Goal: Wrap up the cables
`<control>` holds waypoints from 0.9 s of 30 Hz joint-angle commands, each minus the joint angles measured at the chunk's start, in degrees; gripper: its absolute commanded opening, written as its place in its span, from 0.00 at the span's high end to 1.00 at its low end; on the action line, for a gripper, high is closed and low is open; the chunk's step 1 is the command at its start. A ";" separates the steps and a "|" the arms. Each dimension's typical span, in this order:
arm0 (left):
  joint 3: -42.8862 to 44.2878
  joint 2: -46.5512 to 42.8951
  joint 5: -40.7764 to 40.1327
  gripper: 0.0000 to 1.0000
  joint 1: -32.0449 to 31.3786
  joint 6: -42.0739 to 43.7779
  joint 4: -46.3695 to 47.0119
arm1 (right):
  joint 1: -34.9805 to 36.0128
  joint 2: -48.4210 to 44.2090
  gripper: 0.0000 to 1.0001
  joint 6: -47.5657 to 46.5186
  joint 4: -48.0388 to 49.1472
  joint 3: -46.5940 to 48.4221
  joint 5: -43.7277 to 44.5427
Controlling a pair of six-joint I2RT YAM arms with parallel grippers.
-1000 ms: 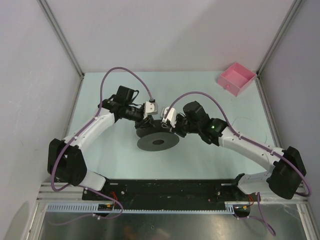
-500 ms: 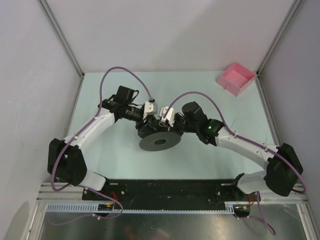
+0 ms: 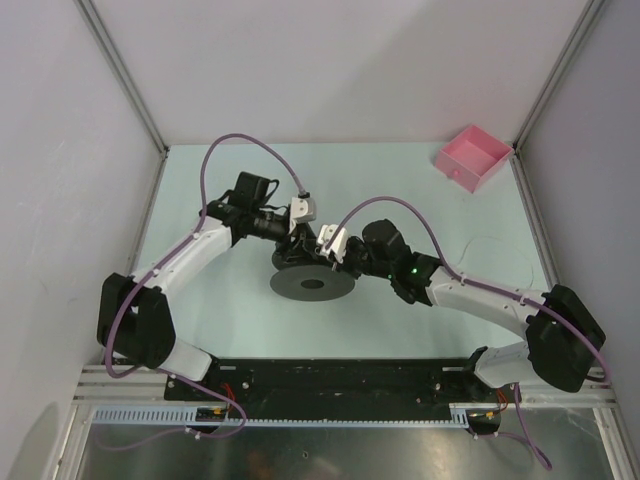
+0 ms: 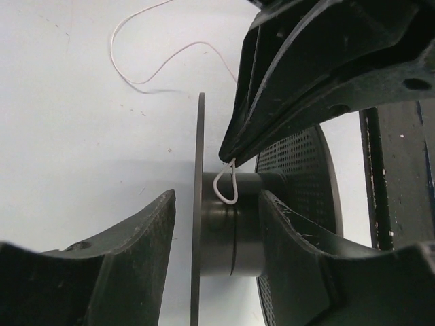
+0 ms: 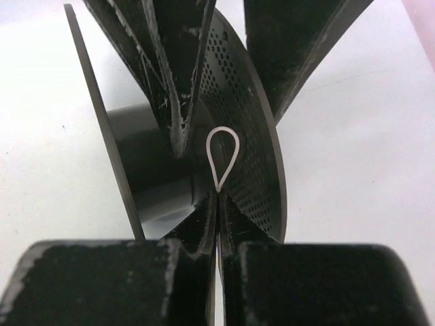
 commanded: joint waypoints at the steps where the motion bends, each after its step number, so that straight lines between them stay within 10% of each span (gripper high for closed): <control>1: -2.72 -1.29 -0.37 0.44 0.06 -4.92 7.02 | 0.62 -1.20 1.00 1.64 6.26 -0.88 3.27; 27: -5.49 -0.84 0.61 0.56 -0.16 -9.11 12.91 | 0.93 1.58 1.00 3.32 9.06 -1.24 3.49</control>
